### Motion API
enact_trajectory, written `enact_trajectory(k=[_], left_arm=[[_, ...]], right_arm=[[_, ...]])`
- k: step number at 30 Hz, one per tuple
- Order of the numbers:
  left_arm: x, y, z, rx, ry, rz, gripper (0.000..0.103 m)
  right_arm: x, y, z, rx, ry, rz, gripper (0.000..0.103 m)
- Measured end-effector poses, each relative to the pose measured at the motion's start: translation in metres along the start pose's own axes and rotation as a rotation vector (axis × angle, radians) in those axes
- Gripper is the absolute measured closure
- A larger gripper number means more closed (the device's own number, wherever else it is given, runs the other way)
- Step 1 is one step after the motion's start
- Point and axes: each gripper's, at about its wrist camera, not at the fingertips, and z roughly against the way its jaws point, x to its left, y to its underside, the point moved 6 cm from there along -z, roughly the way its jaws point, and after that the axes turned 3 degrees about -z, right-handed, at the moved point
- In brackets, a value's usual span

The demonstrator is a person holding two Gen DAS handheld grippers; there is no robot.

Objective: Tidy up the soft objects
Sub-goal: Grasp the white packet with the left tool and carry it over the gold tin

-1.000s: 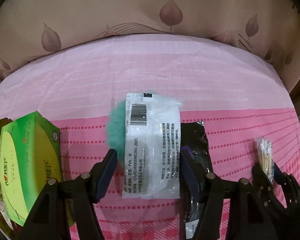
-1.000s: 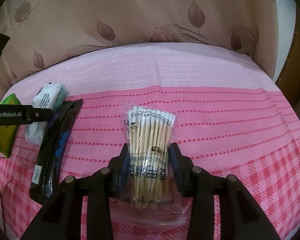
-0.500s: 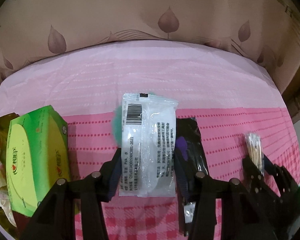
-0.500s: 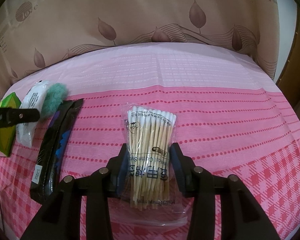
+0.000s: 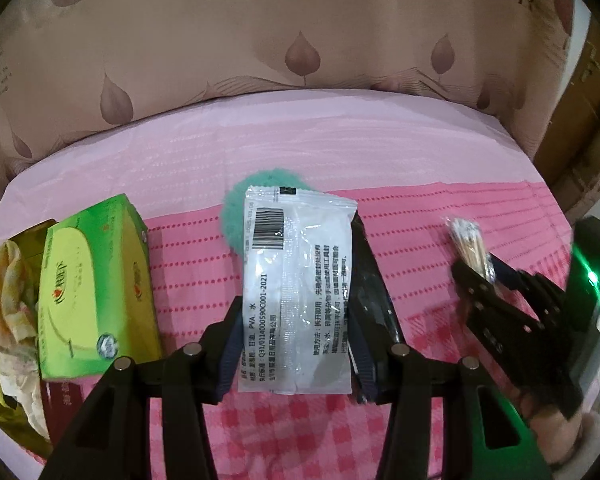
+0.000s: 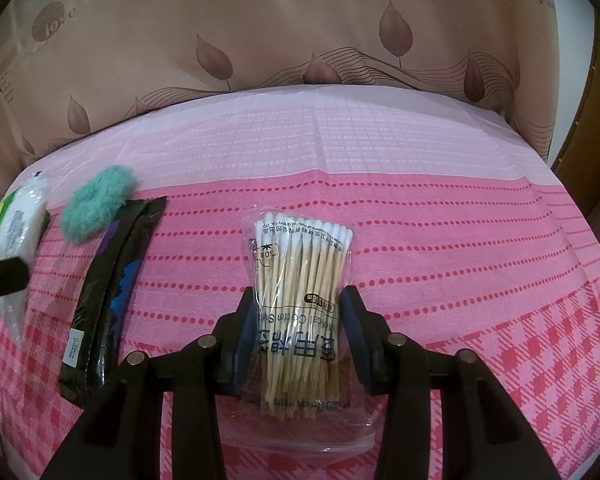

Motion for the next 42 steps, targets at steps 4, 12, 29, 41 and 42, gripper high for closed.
enact_trajectory(k=[4,12,29,41,42], left_arm=[[0.004,0.009,0.015,-0.004,0.007,0.007,0.054],[0.014,0.022,0.044,-0.019,0.012,0.007,0.054],[0.091,0.023,0.099,-0.066,-0.068,0.082,0.054],[0.193,0.039,0.121,-0.069,-0.217,0.186,0.054],[0.201,0.041,0.122,-0.067,-0.228,0.193,0.054]], right_arm=[[0.000,0.000,0.000,0.000,0.001,0.000,0.062],[-0.001,0.000,-0.001,0.000,0.000,0.000,0.062],[-0.002,0.000,-0.001,-0.001,0.001,0.000,0.062],[-0.002,0.001,-0.001,-0.001,0.003,0.002,0.061],[-0.002,0.001,-0.001,-0.001,0.004,0.002,0.061]])
